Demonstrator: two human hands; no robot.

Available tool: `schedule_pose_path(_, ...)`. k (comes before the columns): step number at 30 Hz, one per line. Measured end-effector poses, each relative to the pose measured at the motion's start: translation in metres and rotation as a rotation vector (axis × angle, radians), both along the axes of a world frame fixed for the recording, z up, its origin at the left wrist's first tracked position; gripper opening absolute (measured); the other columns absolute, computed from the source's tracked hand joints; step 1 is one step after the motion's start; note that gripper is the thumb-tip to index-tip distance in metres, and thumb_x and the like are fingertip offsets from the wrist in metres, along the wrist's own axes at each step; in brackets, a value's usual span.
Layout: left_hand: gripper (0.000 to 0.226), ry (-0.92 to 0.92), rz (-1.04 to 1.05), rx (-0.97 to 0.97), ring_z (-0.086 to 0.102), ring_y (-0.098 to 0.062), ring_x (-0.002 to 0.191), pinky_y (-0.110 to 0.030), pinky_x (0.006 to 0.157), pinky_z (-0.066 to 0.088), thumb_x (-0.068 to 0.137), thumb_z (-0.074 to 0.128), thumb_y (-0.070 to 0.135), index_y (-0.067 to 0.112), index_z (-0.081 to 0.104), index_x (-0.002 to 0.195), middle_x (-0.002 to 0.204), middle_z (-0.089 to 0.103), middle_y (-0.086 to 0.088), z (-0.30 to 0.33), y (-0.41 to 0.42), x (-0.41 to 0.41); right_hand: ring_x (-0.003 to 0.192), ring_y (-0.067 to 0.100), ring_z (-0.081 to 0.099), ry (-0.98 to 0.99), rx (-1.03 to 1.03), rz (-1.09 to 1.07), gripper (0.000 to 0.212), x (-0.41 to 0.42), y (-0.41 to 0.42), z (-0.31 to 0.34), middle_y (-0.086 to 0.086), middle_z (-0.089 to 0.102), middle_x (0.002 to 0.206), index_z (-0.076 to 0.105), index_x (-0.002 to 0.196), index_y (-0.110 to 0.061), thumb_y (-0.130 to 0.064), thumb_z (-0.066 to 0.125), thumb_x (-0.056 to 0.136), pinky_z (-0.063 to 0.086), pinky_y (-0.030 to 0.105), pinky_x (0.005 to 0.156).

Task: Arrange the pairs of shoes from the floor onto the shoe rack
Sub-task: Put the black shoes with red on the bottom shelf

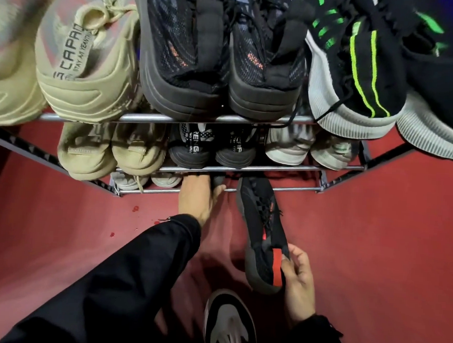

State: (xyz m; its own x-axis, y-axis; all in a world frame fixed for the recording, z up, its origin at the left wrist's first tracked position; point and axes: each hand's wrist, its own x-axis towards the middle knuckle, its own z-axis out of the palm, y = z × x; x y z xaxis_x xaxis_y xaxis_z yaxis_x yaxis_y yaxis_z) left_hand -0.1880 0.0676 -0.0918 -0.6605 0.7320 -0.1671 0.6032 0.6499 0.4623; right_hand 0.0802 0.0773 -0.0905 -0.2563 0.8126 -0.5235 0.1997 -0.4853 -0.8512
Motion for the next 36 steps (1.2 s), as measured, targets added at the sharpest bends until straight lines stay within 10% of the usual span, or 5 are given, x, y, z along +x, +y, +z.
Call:
schedule_pose_path(8, 0.043, -0.027, 0.015, -0.002, 0.054, -0.045, 0.109, -0.047, 0.092, 0.048, 0.089, 0.064, 0.026, 0.002, 0.051, 0.122, 0.117, 0.057, -0.026, -0.013, -0.015, -0.006, 0.088, -0.002, 0.066, 0.042, 0.014, -0.083, 0.025, -0.003, 0.006, 0.003, 0.001, 0.065, 0.107, 0.051, 0.120, -0.007, 0.006, 0.047, 0.099, 0.050, 0.009, 0.075)
schedule_pose_path(16, 0.045, -0.075, 0.108, -0.054, 0.057, -0.045, 0.109, -0.047, 0.090, 0.049, 0.087, 0.070, 0.035, 0.001, 0.060, 0.114, 0.113, 0.062, -0.027, -0.005, -0.014, -0.011, 0.086, 0.016, 0.064, 0.132, -0.060, -0.130, 0.027, -0.039, 0.024, -0.003, 0.003, 0.066, 0.098, 0.052, 0.109, -0.021, 0.005, 0.049, 0.100, 0.049, 0.042, 0.086)
schedule_pose_path(19, 0.056, -0.060, 0.021, -0.025, 0.051, -0.045, 0.121, -0.047, 0.100, 0.045, 0.087, 0.064, 0.025, 0.003, 0.048, 0.136, 0.129, 0.057, -0.027, -0.012, -0.019, -0.014, 0.079, 0.011, 0.068, 0.189, -0.090, -0.167, 0.027, -0.059, 0.032, -0.002, 0.001, 0.067, 0.098, 0.050, 0.110, -0.020, 0.004, 0.051, 0.099, 0.055, 0.033, 0.072)
schedule_pose_path(28, 0.091, -0.193, -0.086, -0.095, 0.036, -0.043, 0.137, -0.044, 0.112, 0.034, 0.083, 0.064, 0.018, 0.007, 0.012, 0.157, 0.144, 0.041, -0.030, -0.010, -0.022, -0.016, 0.101, 0.027, 0.064, 0.158, -0.051, -0.144, 0.030, -0.111, 0.071, -0.010, 0.008, 0.069, 0.108, 0.051, 0.114, -0.022, 0.002, 0.054, 0.095, 0.047, 0.056, 0.099)
schedule_pose_path(36, 0.086, -0.265, -0.128, -0.105, 0.037, -0.040, 0.135, -0.041, 0.115, 0.032, 0.083, 0.066, 0.019, 0.013, 0.019, 0.154, 0.139, 0.045, -0.026, -0.009, -0.024, -0.026, 0.099, 0.018, 0.061, 0.040, 0.045, -0.100, 0.031, -0.161, 0.104, -0.017, 0.003, 0.064, 0.108, 0.045, 0.110, -0.026, -0.002, 0.051, 0.091, 0.049, 0.037, 0.098)
